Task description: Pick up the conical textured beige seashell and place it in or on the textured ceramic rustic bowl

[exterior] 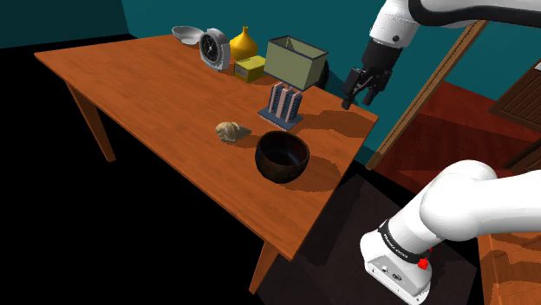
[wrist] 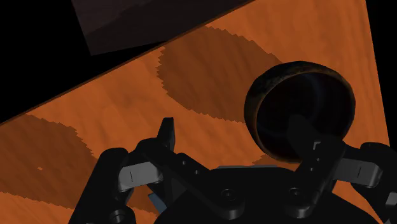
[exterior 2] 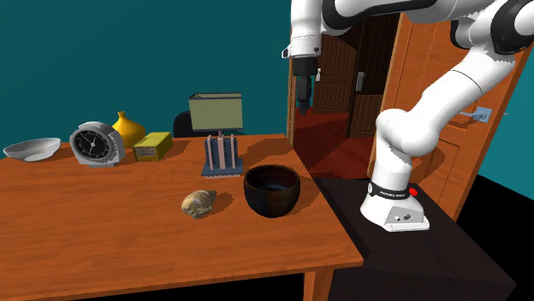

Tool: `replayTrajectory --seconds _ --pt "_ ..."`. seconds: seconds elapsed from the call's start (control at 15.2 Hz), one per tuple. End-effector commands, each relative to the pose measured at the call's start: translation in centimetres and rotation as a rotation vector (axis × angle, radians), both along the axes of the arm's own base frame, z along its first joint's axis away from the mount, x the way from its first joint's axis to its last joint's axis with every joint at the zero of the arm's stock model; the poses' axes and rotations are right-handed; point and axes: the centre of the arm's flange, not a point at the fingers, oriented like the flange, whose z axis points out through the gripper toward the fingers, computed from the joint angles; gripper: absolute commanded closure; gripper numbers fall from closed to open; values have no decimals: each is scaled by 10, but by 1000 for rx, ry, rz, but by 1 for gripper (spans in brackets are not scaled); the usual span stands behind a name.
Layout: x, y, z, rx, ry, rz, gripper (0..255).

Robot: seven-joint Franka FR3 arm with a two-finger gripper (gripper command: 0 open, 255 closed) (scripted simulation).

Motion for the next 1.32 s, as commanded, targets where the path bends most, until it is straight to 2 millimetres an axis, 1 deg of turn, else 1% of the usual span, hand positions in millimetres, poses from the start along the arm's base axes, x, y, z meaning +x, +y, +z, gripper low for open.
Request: replayTrajectory --seconds 0.0,0.33,0.66,0.99,1.25 --pt "0 0 0 0 0 0 0" --pt "38 49 -27 -6 39 -209 0" --pt "84 88 -56 -12 78 -418 0" --pt "137 117 -87 -18 116 -627 0" --pt "181 132 -114 -22 147 -794 0"
